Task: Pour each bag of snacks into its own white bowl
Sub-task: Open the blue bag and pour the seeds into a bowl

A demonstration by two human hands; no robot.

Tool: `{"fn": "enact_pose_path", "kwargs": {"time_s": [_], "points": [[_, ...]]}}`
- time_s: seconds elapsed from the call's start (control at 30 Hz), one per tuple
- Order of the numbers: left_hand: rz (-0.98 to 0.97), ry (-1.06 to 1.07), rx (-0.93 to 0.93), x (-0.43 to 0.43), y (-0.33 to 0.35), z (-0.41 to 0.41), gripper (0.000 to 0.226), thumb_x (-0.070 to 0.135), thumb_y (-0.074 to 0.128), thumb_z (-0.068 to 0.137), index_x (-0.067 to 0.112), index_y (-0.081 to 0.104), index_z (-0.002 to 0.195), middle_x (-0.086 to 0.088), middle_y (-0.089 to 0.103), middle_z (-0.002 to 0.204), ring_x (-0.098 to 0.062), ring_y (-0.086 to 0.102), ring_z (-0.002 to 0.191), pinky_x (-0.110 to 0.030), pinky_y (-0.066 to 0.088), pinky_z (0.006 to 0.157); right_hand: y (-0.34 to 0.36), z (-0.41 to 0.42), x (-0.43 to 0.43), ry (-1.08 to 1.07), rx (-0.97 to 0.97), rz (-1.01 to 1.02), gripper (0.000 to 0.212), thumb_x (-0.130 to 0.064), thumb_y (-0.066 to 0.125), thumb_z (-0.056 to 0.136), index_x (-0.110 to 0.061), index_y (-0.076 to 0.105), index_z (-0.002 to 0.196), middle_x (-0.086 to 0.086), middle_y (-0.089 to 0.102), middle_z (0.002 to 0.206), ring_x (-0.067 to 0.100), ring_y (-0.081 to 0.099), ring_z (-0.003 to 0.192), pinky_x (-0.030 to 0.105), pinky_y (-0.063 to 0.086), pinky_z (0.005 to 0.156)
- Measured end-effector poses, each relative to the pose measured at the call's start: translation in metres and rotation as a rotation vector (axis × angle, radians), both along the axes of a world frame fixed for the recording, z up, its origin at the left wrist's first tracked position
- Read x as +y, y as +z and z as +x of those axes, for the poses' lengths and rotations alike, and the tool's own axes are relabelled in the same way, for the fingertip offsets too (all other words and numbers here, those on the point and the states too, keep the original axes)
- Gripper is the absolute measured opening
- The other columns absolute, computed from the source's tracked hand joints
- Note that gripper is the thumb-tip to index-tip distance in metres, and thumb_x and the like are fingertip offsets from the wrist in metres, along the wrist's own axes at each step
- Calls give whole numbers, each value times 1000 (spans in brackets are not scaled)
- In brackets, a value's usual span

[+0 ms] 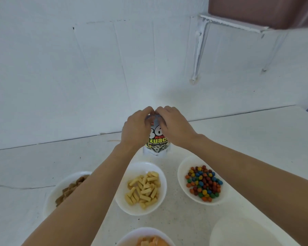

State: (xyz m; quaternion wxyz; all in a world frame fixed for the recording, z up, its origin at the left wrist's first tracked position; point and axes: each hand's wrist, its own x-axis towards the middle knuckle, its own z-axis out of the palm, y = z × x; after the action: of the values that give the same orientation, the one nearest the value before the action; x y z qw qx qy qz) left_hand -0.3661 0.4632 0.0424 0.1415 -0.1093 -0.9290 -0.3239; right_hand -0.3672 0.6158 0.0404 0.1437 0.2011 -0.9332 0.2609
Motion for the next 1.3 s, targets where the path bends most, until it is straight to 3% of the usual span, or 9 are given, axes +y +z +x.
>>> {"fn": "enact_pose_path", "kwargs": {"time_s": [0.2,0.37,0.53,0.7,0.9,1.0,1.1,1.2,1.3], "points": [[30,86,103,-75,45,35,12,23,50,102,25,62,103,-2,68,99,-27,62,94,-49,54,78,40,19,-71,140,105,-122,19,-13,43,103,-10,60,111,9,58,92,27,51,91,41,47,76],[12,189,225,-159,73,90,11,16,56,99,16,67,98,-7,66,88,-26,61,85,-47,53,76,64,50,-153,273,194,-192,13,-15,52,101,-9,62,104,7,58,93,24,56,80,37,50,69],[-63,328,236,-252,80,154,10,15,57,100,15,67,97,-7,64,86,-24,59,80,-41,53,72,72,89,-245,393,102,-298,13,-21,58,99,-11,65,100,7,59,93,23,58,83,33,50,71],[-66,439,138,-328,61,219,9,15,59,99,15,67,93,-7,64,85,-20,56,77,-28,47,67,52,131,-327,520,-7,-268,15,-26,59,98,-14,64,90,1,61,89,22,56,88,42,50,74],[-29,501,-5,-377,19,277,9,12,59,99,14,67,94,-6,63,87,-25,60,82,-39,53,73,14,172,-383,624,-147,-198,15,-25,60,97,-16,65,87,-3,59,87,21,53,90,46,50,77],[-8,505,-70,-391,3,299,9,14,62,98,17,69,95,-3,61,90,-20,61,83,-27,47,69,-2,187,-394,667,-153,-122,16,-26,62,97,-15,69,88,-4,62,85,20,50,90,44,47,78],[46,513,-175,-401,-7,314,9,20,67,96,26,70,91,-1,60,98,-15,61,90,-21,46,70,-14,196,-399,690,-160,-68,16,-27,66,94,-15,72,87,-3,65,82,17,49,88,38,43,76],[226,537,-267,-410,-16,323,18,25,69,95,37,69,82,0,64,100,-25,63,91,-30,49,73,-19,200,-402,691,-271,-151,11,-24,71,91,-15,76,86,-9,65,80,11,49,84,24,38,72],[380,543,-311,-411,-17,327,13,26,68,97,27,72,84,4,70,89,-21,65,80,-23,46,68,-16,197,-403,679,-421,-211,8,-19,73,90,-13,79,89,-8,72,84,-2,58,78,9,42,69]]}}
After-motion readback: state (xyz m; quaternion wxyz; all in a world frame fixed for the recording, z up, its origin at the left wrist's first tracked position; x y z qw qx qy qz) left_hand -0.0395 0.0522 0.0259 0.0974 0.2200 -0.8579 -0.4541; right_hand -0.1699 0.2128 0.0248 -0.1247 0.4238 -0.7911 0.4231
